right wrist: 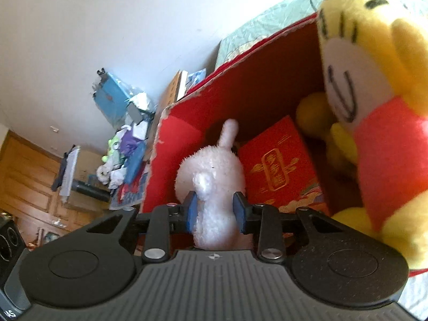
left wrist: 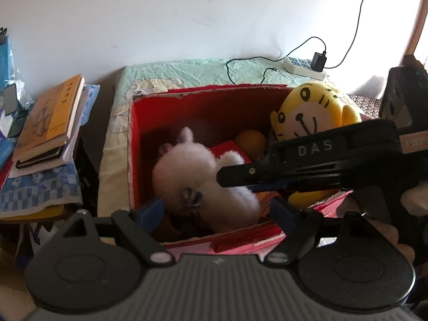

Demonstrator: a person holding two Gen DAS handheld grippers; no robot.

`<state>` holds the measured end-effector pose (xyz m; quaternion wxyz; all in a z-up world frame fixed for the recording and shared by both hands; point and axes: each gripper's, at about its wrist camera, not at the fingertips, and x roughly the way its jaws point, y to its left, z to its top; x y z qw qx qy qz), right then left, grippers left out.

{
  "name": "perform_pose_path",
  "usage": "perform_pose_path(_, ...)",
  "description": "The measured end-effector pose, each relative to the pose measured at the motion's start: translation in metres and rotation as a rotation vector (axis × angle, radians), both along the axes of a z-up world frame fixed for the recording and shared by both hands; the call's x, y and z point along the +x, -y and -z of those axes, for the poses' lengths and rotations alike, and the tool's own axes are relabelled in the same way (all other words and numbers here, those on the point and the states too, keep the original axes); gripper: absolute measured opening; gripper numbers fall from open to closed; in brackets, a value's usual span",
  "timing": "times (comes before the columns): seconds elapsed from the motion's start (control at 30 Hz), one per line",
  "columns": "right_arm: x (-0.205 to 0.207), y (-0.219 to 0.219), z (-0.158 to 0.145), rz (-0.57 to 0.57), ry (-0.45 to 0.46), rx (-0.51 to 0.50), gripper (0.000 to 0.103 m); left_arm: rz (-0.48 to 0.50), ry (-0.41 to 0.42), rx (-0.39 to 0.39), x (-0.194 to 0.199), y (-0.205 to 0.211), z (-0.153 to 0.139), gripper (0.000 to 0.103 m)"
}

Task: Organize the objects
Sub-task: 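Carry the white bunny plush over the red box and lower it inside, then open the right gripper to release the bunny plush in the box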

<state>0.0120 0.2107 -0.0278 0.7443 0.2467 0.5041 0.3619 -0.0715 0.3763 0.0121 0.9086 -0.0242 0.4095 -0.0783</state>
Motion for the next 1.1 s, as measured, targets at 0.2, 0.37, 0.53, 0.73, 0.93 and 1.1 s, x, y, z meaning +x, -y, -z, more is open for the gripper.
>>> perform_pose_path(0.2, 0.007, -0.014, 0.012, -0.02, -0.057, 0.033, 0.025, -0.018, 0.0, -0.002, -0.004, -0.002, -0.001, 0.086)
perform_pose_path(0.37, 0.003, -0.02, 0.008, -0.071, -0.024, -0.038, 0.026, -0.03, 0.0, 0.005, -0.004, -0.001, -0.001, 0.087)
perform_pose_path(0.53, -0.001, -0.004, -0.004, -0.052, 0.009, -0.004, 0.031, -0.051, -0.017, 0.012, 0.001, 0.0, 0.0, 0.088)
perform_pose_path(0.73, -0.01, 0.016, -0.019, 0.0, 0.089, -0.027, 0.035, -0.09, -0.077, 0.018, 0.018, 0.004, 0.006, 0.088)
perform_pose_path(0.93, -0.024, 0.032, -0.033, 0.029, 0.212, -0.081, 0.035, -0.099, -0.096, 0.07, 0.026, 0.02, 0.004, 0.088)
perform_pose_path(1.1, -0.037, 0.037, -0.037, 0.034, 0.301, -0.133, 0.035, -0.101, -0.114, 0.136, 0.029, 0.033, 0.005, 0.09)
